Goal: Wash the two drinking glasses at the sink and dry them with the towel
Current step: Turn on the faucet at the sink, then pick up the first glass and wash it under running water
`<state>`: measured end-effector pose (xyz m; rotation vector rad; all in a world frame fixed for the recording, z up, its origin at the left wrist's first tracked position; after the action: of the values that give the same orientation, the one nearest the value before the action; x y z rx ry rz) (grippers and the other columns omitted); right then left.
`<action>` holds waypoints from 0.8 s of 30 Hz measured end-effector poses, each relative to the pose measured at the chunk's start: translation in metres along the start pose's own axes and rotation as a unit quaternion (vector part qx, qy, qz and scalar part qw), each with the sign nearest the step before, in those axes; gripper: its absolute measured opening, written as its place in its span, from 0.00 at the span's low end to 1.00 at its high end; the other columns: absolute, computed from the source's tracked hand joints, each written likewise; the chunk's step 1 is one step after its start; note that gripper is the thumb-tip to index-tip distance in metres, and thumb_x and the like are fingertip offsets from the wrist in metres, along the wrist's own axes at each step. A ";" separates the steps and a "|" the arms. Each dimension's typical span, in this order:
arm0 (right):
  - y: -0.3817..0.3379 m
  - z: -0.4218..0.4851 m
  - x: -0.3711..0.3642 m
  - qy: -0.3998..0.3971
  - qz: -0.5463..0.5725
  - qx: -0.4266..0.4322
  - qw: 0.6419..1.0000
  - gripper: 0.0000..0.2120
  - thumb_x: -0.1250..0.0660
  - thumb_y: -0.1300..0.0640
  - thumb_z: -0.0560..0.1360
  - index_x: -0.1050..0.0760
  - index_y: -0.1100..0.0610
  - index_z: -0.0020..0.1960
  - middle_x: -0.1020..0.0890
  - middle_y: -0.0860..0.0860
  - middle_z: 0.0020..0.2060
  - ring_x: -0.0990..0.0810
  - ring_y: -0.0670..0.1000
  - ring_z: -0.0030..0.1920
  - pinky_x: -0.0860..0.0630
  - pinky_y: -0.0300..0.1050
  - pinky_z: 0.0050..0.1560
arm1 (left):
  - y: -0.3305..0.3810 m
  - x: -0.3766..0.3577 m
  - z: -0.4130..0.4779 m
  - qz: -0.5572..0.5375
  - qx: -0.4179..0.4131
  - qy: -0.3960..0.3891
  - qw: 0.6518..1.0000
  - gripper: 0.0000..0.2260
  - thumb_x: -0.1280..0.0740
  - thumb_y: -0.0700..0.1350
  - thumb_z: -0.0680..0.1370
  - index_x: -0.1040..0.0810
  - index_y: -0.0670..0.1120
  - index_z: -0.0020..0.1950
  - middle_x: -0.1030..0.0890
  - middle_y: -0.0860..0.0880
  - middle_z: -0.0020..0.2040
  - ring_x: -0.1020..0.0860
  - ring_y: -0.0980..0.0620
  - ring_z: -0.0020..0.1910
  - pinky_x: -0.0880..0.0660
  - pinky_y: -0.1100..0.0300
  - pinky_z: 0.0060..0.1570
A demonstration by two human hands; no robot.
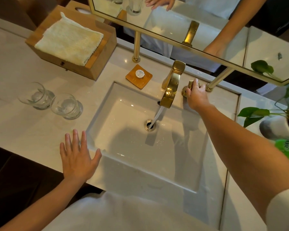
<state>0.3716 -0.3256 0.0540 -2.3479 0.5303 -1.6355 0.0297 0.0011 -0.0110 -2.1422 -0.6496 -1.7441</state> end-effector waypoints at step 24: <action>-0.219 -0.138 -0.153 -0.139 -0.017 0.359 0.923 0.23 0.33 0.47 0.78 0.31 0.55 0.70 0.20 0.54 0.60 0.21 0.49 0.52 0.22 0.45 0.54 | -0.046 0.060 0.039 -0.336 0.064 0.038 0.939 0.17 0.34 0.49 0.76 0.24 0.45 0.63 0.21 0.48 0.60 0.22 0.46 0.56 0.26 0.55 0.53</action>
<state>0.2305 -0.0599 0.0566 -1.9614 -0.1600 -1.1844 0.0480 0.0691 0.0366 -1.8652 -1.5636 -2.0036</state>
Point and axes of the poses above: each hand's wrist, its own z-axis towards the middle knuckle, its own x-axis out of the back of the hand, y = z × x, the point moved 3 cm from there along z, towards the middle knuckle
